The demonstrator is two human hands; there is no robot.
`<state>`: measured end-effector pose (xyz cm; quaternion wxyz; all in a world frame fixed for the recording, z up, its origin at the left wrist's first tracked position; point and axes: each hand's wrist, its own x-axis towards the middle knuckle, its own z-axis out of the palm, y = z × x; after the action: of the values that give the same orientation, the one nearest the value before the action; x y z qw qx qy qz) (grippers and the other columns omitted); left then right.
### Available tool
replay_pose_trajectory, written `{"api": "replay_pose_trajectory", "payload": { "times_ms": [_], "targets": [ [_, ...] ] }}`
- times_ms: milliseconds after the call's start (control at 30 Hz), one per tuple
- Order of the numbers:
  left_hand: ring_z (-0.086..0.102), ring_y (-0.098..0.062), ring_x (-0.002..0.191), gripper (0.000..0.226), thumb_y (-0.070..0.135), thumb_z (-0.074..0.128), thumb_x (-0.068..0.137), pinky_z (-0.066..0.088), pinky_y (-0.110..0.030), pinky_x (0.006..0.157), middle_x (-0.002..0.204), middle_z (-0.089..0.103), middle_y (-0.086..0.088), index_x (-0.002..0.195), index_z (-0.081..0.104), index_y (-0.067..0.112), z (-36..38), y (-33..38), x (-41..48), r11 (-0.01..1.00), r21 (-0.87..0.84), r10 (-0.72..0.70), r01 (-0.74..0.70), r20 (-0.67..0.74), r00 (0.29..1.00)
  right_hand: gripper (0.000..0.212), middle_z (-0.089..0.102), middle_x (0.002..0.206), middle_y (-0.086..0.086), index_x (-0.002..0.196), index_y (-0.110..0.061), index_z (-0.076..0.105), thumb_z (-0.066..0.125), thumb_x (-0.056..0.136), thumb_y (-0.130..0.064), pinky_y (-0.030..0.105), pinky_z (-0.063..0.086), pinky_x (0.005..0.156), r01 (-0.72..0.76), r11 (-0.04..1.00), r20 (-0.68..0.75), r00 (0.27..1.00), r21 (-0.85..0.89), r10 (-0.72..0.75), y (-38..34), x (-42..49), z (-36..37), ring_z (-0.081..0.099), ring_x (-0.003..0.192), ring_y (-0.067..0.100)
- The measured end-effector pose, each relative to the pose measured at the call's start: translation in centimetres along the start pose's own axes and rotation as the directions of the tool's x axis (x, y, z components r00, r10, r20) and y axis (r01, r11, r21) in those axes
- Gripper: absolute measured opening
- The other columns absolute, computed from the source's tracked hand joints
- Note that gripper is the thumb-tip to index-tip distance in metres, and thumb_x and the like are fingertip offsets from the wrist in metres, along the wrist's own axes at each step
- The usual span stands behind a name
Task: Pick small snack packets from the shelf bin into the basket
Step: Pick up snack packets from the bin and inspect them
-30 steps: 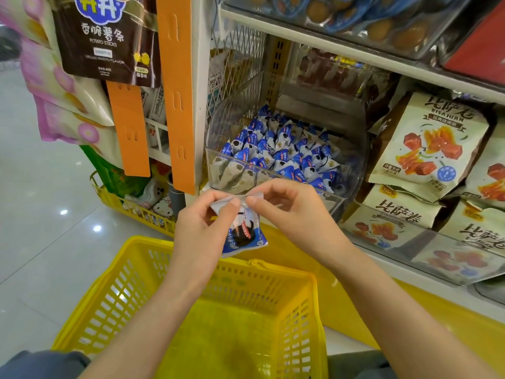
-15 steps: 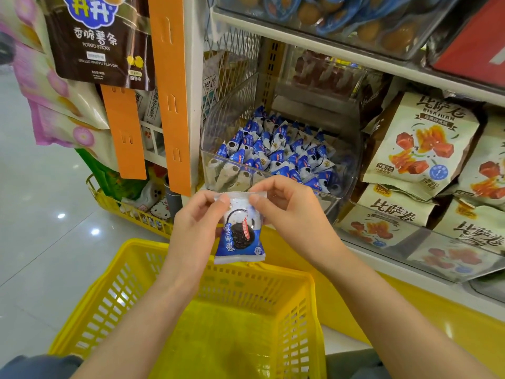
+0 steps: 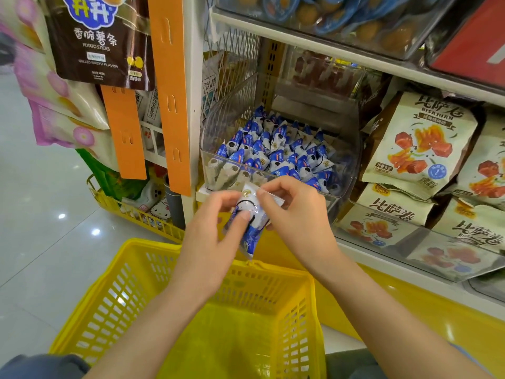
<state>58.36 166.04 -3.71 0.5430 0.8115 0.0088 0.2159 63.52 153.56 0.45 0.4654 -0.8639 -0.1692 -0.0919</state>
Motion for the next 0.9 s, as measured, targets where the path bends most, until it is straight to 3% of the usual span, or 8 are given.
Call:
{"api": "replay_pose_trajectory", "payload": {
  "times_ms": [100,200,367,500,567,667,767,900],
  "targets": [
    [0.051,-0.002,0.113,0.051,0.035,0.064,0.081,0.044,-0.026,0.095,0.124,0.053,0.013,0.128,0.042,0.034,0.7,-0.2,-0.4,0.994,-0.09,-0.047,0.061,0.143,0.989,0.009,0.068,0.073,-0.006,0.078,-0.026,0.066,0.062,0.085,-0.022,0.039,0.057,0.068,-0.121,0.985,0.053,0.992,0.125,0.115,-0.1,-0.1,0.1,0.065,0.07,0.013],
    [0.055,-0.003,0.105,0.054,0.018,0.068,0.082,0.049,-0.028,0.088,0.117,0.056,0.011,0.127,0.042,0.033,0.9,-0.4,-0.3,0.989,-0.114,-0.076,0.09,0.117,0.99,0.011,0.071,0.08,0.0,0.084,-0.02,0.07,0.06,0.088,-0.023,0.045,0.055,0.076,-0.167,0.968,0.133,0.981,0.189,0.143,-0.5,-0.3,0.3,0.068,0.078,0.017],
    [0.062,-0.001,0.095,0.034,0.011,0.061,0.086,0.051,-0.016,0.075,0.107,0.062,0.01,0.108,0.047,0.033,0.5,-0.4,0.5,0.906,-0.343,-0.23,0.25,0.099,0.968,0.025,0.07,0.099,-0.004,0.104,-0.015,0.069,0.048,0.095,-0.026,0.027,0.05,0.088,-0.156,0.976,0.247,0.962,0.153,0.115,-0.7,-0.3,0.3,0.063,0.093,0.008],
    [0.068,-0.013,0.094,0.021,0.006,0.051,0.091,0.056,-0.033,0.079,0.106,0.068,-0.004,0.107,0.054,0.019,0.0,-0.2,0.9,0.763,-0.523,-0.345,0.381,0.169,0.923,0.032,0.062,0.117,0.001,0.121,-0.012,0.056,0.056,0.091,-0.024,0.025,0.048,0.091,-0.311,0.936,0.324,0.913,0.164,0.247,-0.4,-0.1,0.6,0.059,0.102,0.009],
    [0.066,-0.019,0.1,0.026,0.007,0.044,0.094,0.053,-0.042,0.084,0.109,0.069,-0.005,0.109,0.06,0.022,-0.2,0.0,1.0,0.729,-0.555,-0.341,0.402,0.215,0.915,0.029,0.064,0.112,0.002,0.117,-0.015,0.059,0.056,0.091,-0.027,0.02,0.051,0.08,-0.383,0.904,0.424,0.863,0.191,0.276,-0.3,-0.1,0.6,0.06,0.094,0.008],
    [0.067,-0.013,0.098,0.029,0.014,0.041,0.097,0.055,-0.035,0.081,0.104,0.071,0.005,0.103,0.064,0.031,-0.6,0.2,1.0,0.767,-0.518,-0.318,0.38,0.208,0.925,0.025,0.065,0.108,0.0,0.112,-0.019,0.06,0.058,0.089,-0.027,0.015,0.051,0.065,-0.378,0.907,0.452,0.852,0.183,0.264,-0.3,-0.2,0.4,0.059,0.086,0.005],
    [0.069,-0.007,0.085,0.023,0.013,0.045,0.096,0.057,-0.024,0.071,0.094,0.073,0.007,0.108,0.061,0.025,-0.8,0.0,1.3,0.812,-0.464,-0.342,0.354,0.114,0.933,0.025,0.065,0.108,-0.001,0.111,-0.02,0.058,0.061,0.087,-0.027,0.015,0.048,0.064,-0.374,0.914,0.422,0.862,0.156,0.281,0.0,-0.1,0.4,0.058,0.084,0.003],
    [0.069,-0.01,0.082,0.026,0.005,0.048,0.093,0.058,-0.029,0.07,0.101,0.071,-0.001,0.113,0.059,0.017,-0.7,0.1,1.4,0.79,-0.472,-0.383,0.392,0.119,0.916,0.022,0.066,0.103,-0.003,0.112,-0.018,0.062,0.053,0.093,-0.025,0.014,0.041,0.064,-0.281,0.956,0.364,0.902,0.086,0.233,0.3,0.0,0.6,0.053,0.077,0.0]
  ]
}}
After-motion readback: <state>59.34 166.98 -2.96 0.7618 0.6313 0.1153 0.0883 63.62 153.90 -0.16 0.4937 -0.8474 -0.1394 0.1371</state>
